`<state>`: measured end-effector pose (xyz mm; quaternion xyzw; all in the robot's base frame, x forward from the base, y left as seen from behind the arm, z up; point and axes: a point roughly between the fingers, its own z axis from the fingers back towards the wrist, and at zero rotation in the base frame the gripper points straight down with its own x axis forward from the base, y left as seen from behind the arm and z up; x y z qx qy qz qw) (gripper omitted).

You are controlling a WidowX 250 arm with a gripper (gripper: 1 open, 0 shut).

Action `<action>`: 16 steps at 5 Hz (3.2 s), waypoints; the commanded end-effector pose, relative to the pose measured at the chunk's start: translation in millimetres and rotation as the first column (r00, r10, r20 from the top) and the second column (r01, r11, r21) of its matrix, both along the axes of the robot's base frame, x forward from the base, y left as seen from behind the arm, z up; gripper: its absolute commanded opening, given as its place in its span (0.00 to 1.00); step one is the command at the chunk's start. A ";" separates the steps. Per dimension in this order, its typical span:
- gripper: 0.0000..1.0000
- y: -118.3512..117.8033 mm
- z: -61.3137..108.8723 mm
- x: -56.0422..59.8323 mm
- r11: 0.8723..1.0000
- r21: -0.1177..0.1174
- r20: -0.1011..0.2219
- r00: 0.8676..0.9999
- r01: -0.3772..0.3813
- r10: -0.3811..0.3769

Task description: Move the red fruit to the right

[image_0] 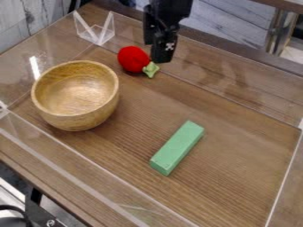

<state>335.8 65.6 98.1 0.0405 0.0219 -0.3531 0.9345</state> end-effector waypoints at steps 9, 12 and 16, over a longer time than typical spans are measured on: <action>1.00 25.1 -29.2 41.3 0.931 -0.021 0.195 0.915 0.365 -0.354; 1.00 36.1 -27.7 38.5 0.953 -0.045 0.227 0.932 0.298 -0.281; 0.00 60.2 -57.7 34.1 0.957 -0.054 0.232 0.936 0.286 -0.266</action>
